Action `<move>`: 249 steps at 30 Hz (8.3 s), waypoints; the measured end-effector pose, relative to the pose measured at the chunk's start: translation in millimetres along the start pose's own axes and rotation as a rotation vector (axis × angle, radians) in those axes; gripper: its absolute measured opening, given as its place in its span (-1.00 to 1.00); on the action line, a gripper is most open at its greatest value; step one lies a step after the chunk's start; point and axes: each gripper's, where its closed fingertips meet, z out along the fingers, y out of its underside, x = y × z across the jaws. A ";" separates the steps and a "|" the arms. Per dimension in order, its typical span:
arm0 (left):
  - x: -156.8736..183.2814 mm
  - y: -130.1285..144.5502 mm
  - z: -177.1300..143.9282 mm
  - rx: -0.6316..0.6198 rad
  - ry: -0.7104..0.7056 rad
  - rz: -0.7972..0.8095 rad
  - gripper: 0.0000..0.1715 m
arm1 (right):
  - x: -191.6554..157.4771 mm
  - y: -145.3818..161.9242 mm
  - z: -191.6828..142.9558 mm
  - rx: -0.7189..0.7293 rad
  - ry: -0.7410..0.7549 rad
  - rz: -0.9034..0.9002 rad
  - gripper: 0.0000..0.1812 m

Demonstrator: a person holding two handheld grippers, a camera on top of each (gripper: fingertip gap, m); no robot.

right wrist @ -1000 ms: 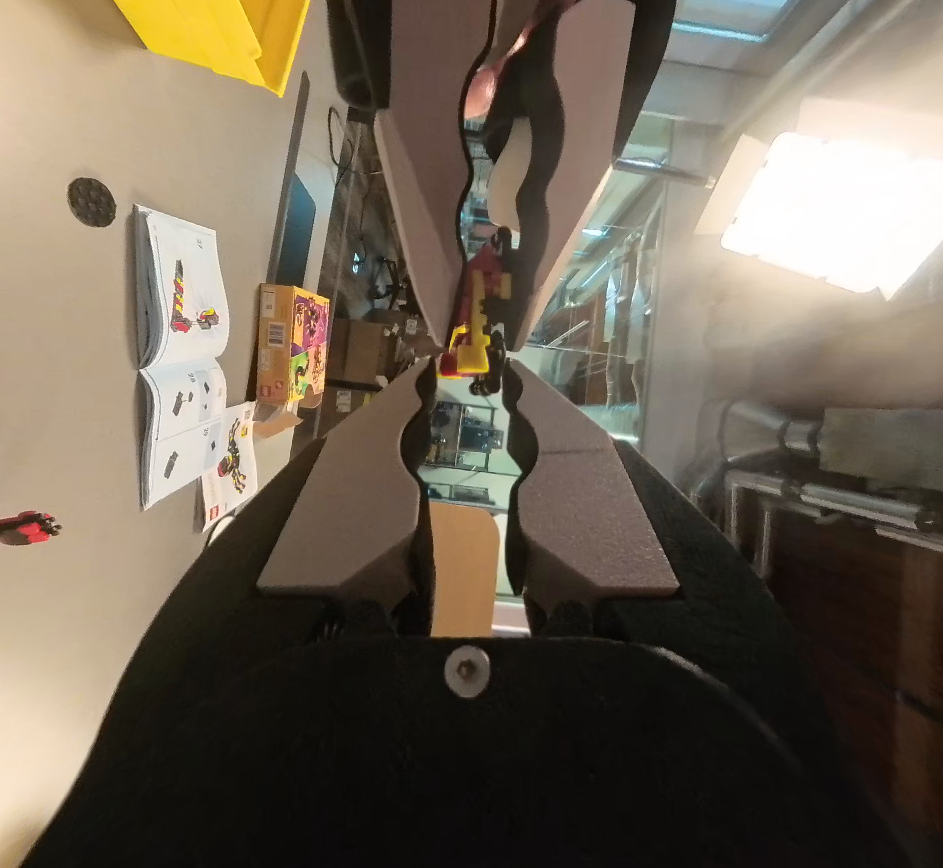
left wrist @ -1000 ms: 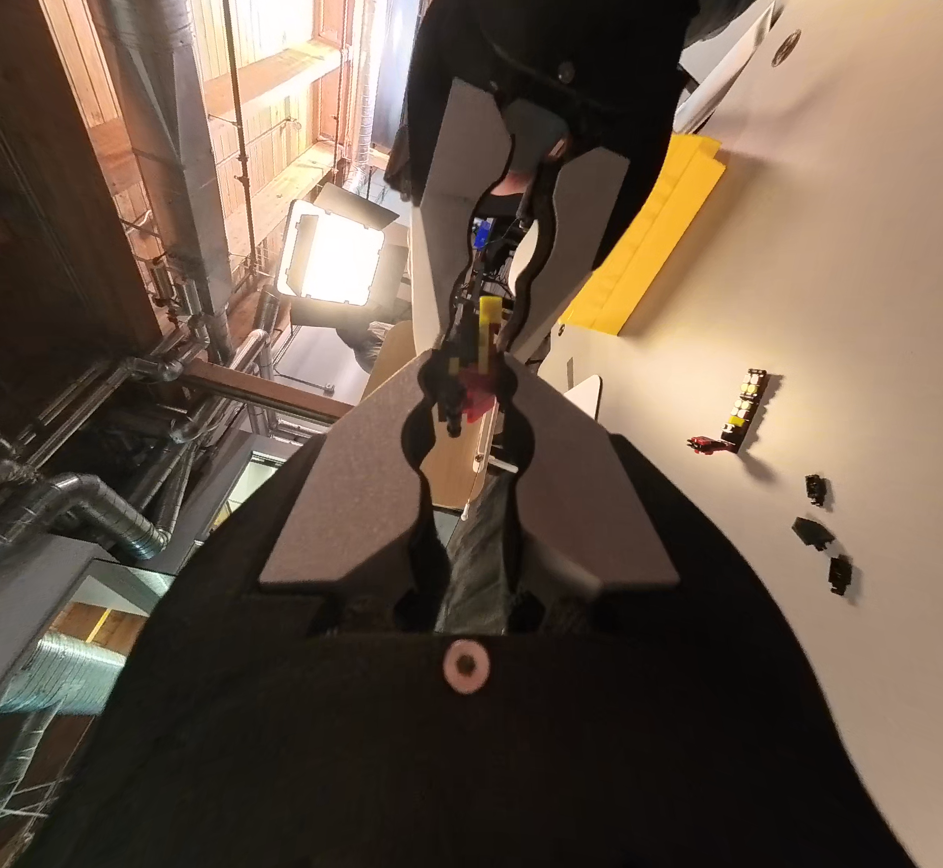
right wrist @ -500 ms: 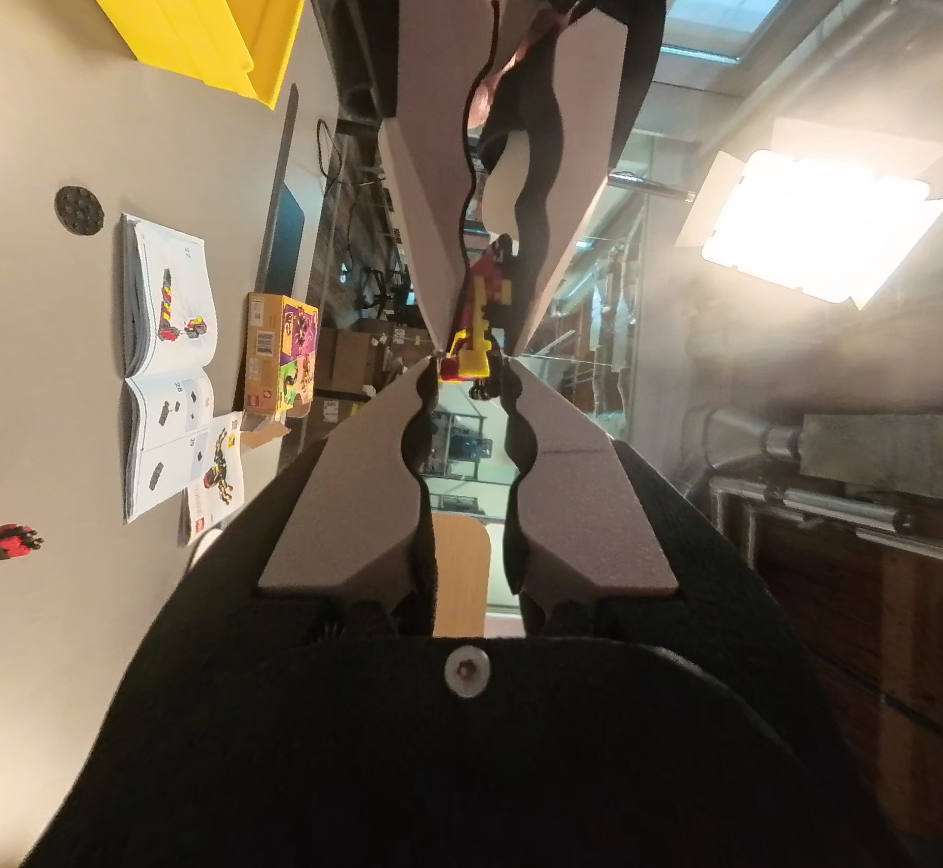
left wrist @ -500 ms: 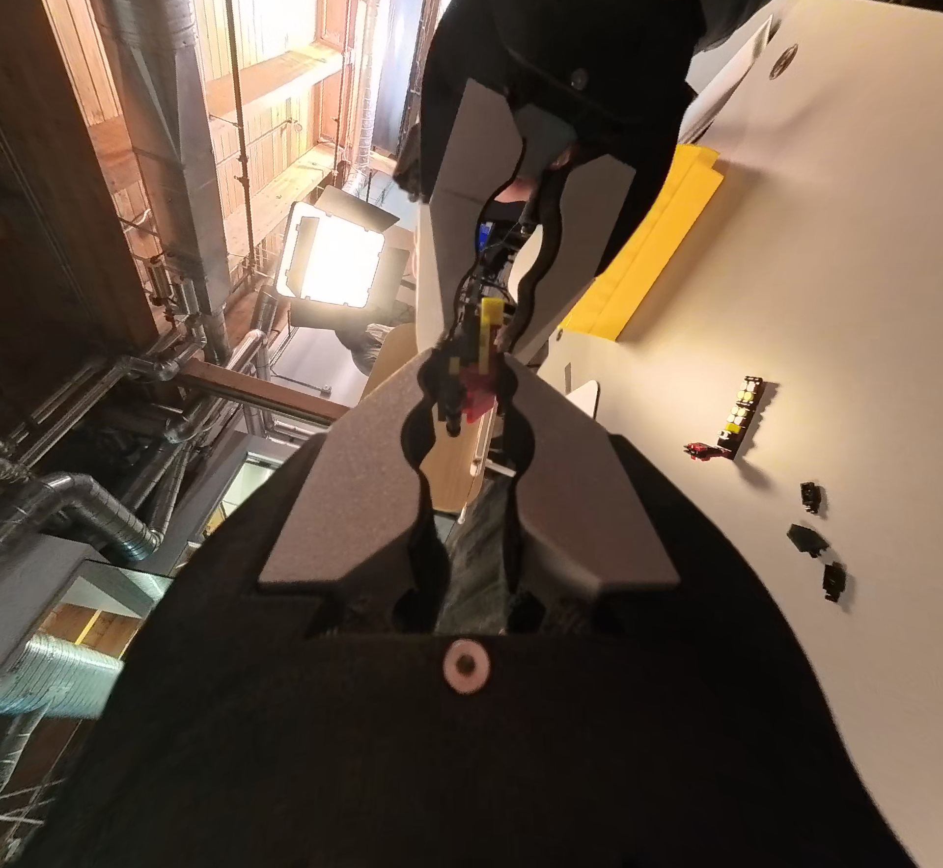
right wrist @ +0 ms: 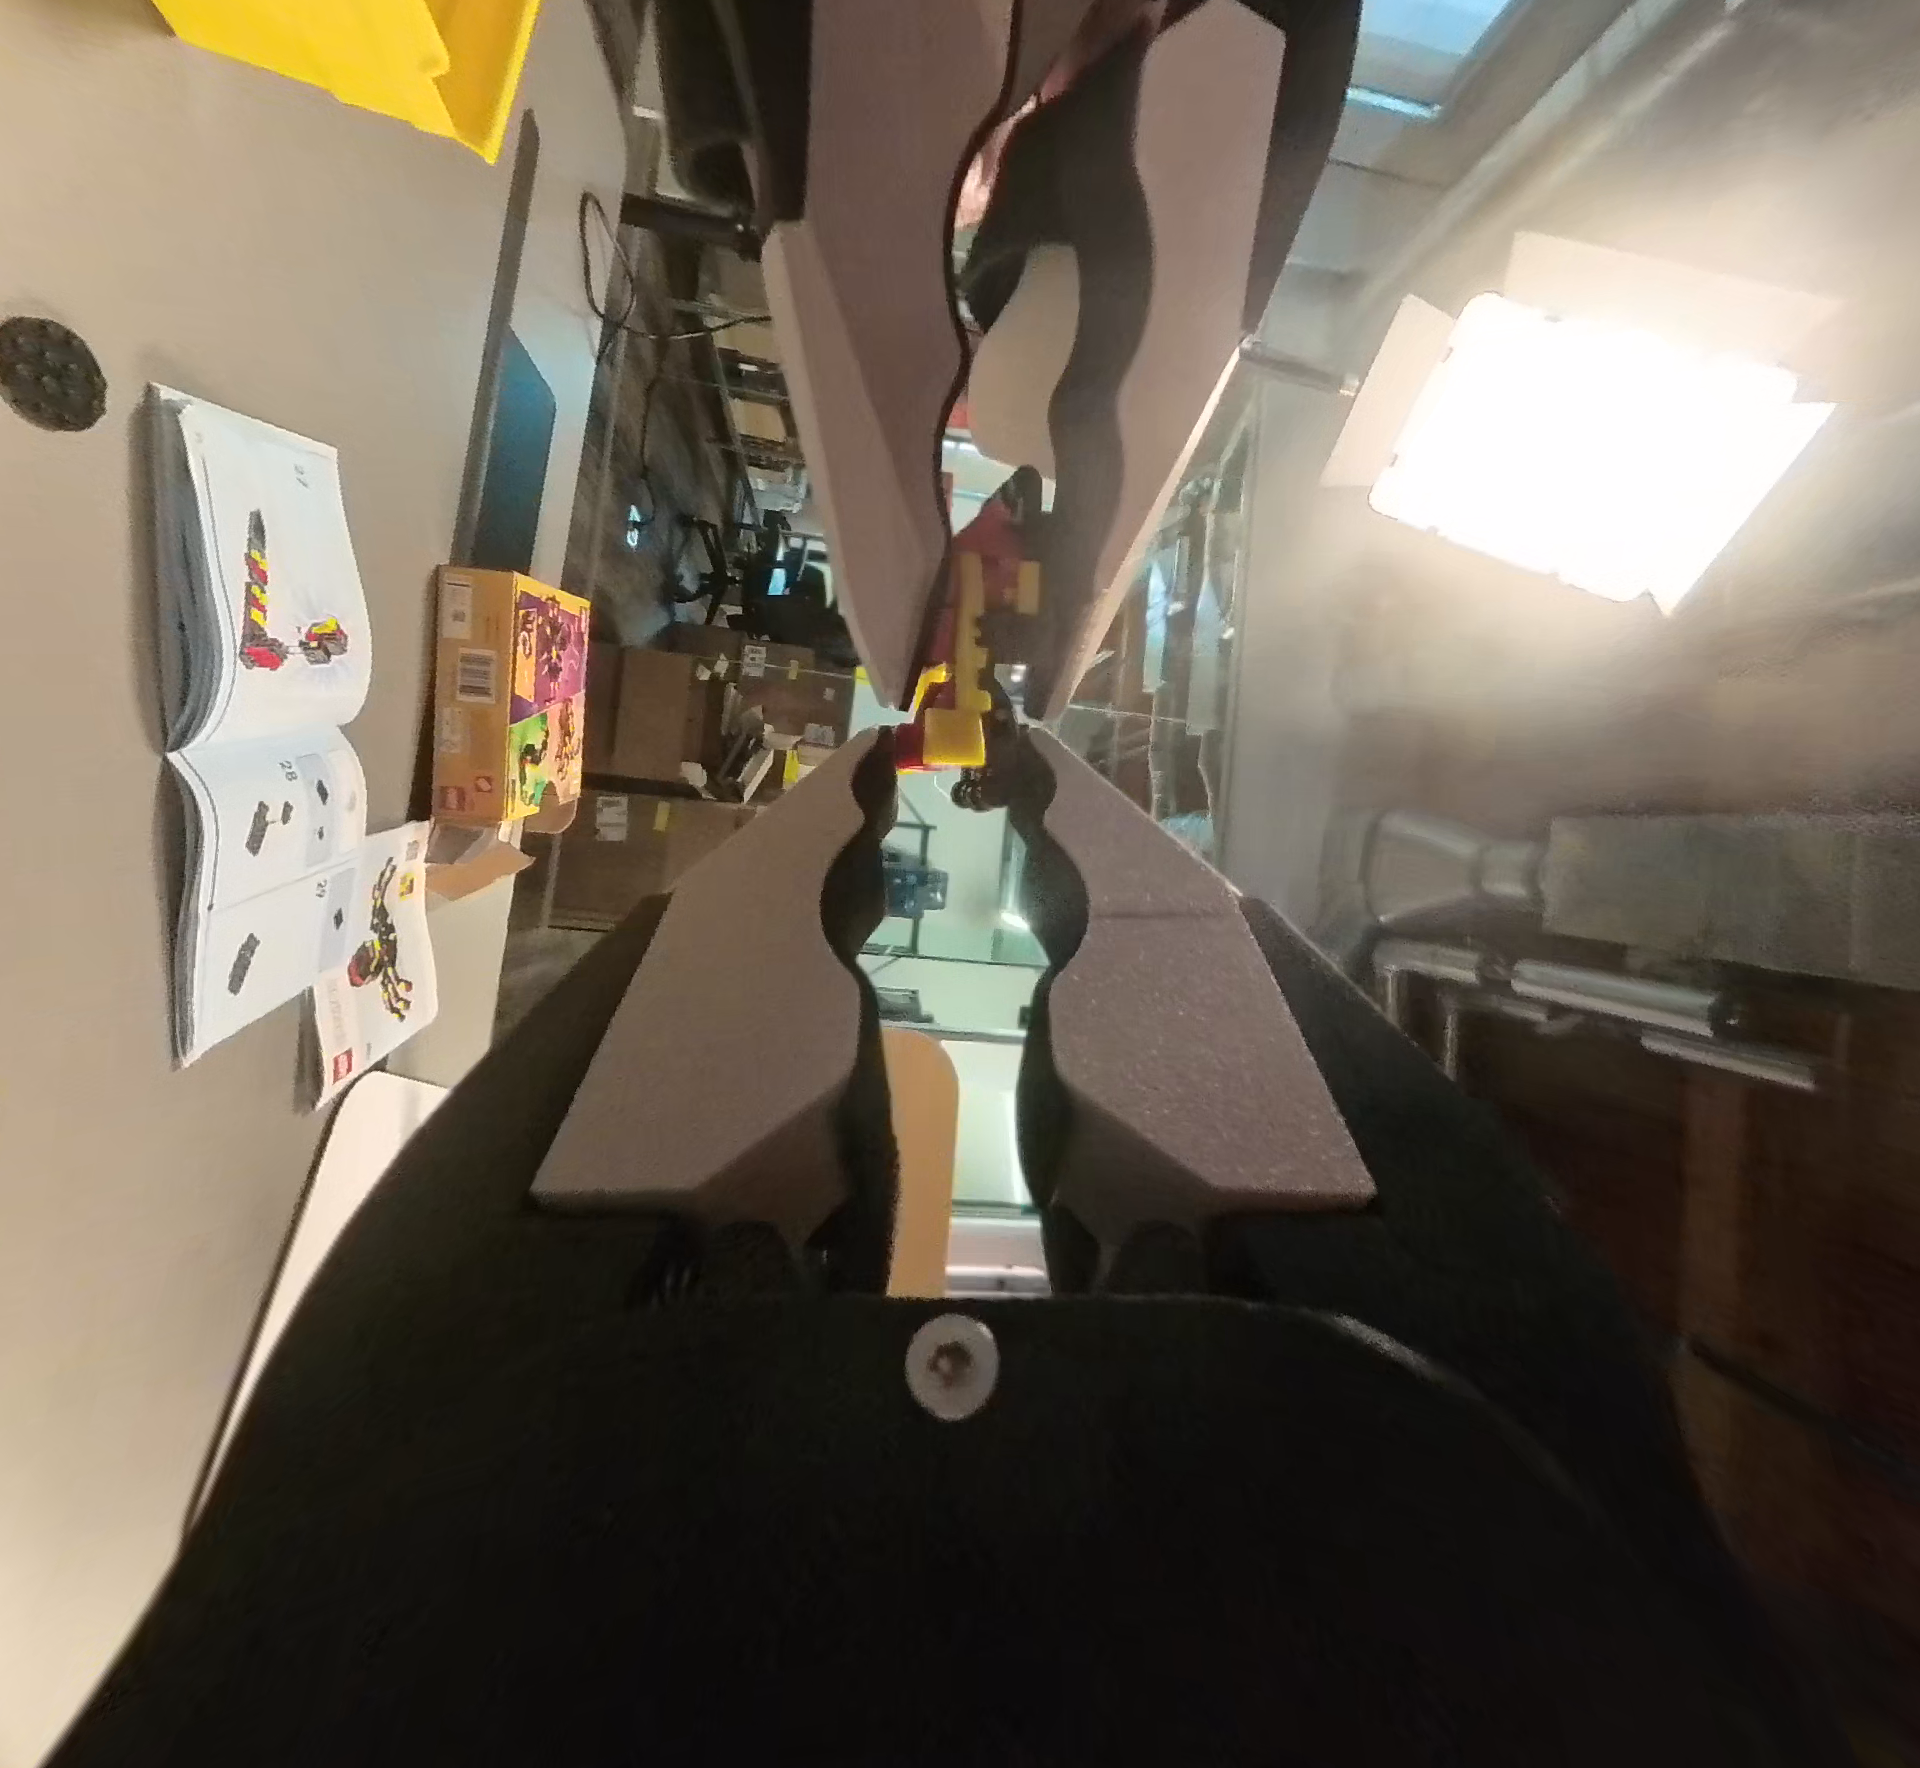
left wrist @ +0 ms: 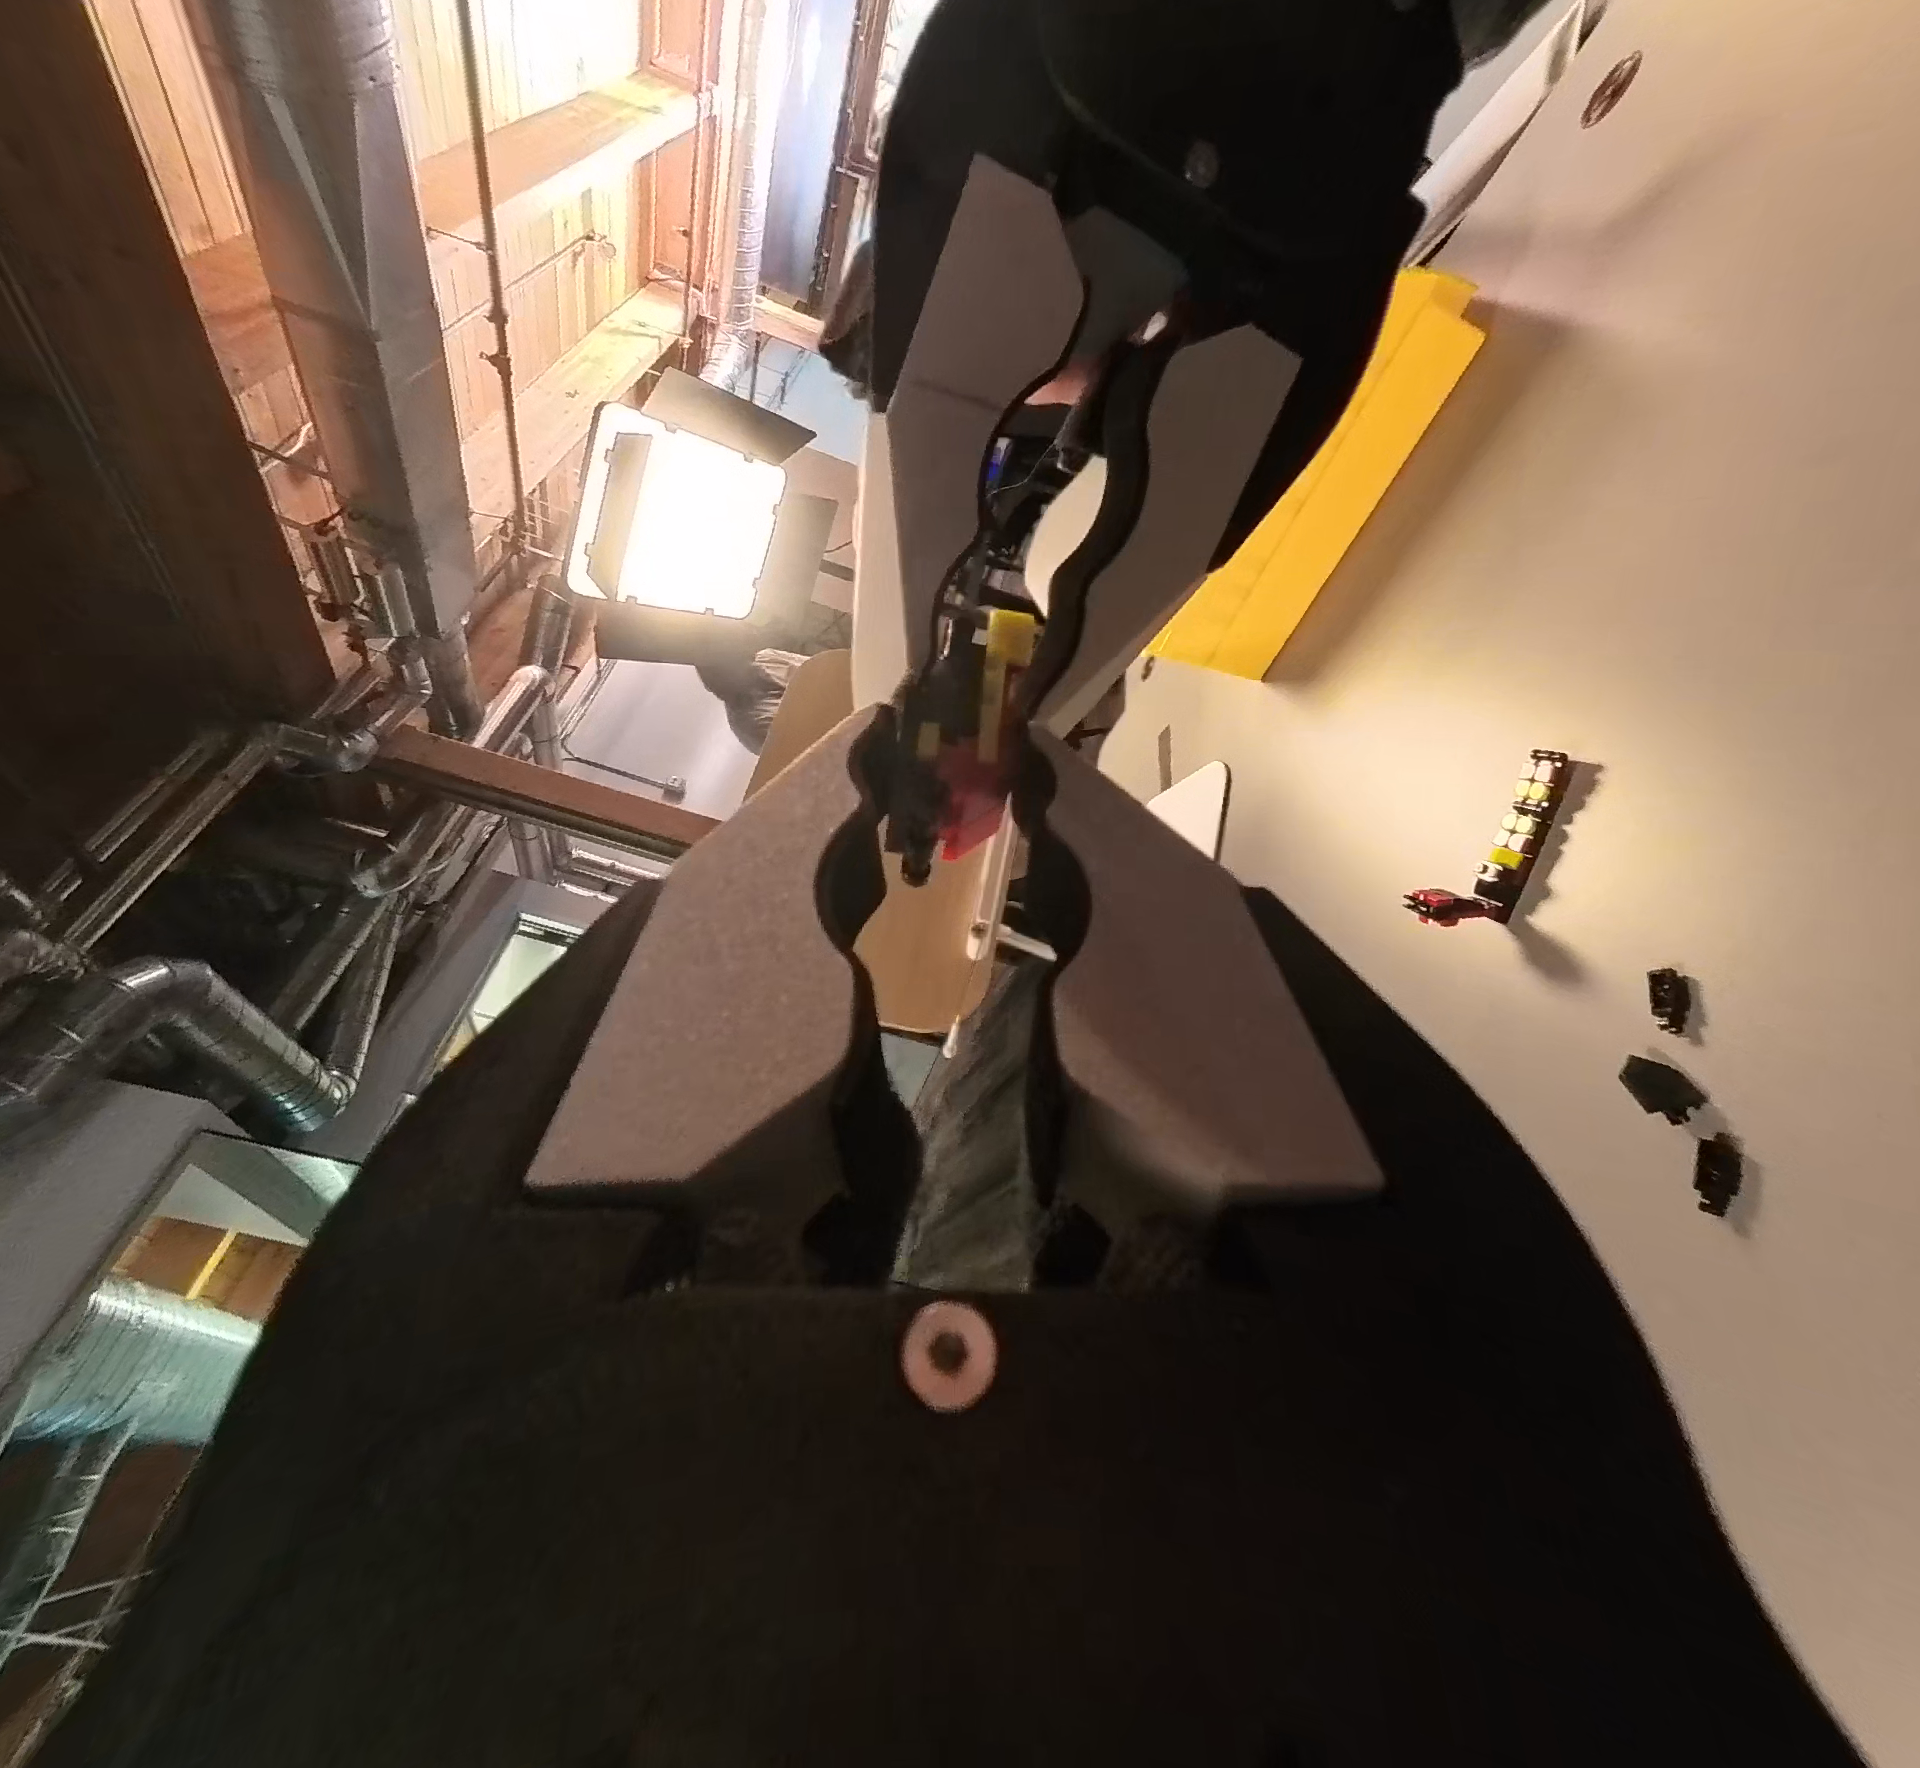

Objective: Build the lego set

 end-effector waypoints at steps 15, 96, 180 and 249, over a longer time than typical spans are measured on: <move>-2.3 0.7 0.3 -0.016 -0.025 0.031 -0.77 | 4.7 1.9 0.7 -0.018 0.071 -0.031 -0.79; 23.9 -29.8 -3.7 0.238 0.129 -0.003 -0.77 | -6.2 -28.7 -56.6 0.452 -0.271 0.294 -0.71; 261.9 59.2 76.6 -0.892 0.904 -0.839 -0.45 | -274.1 37.1 -119.5 0.405 -1.073 1.082 -0.85; 240.1 153.8 155.9 -0.518 0.716 -1.277 -0.83 | -234.0 172.5 -22.3 0.455 -1.119 1.986 -0.75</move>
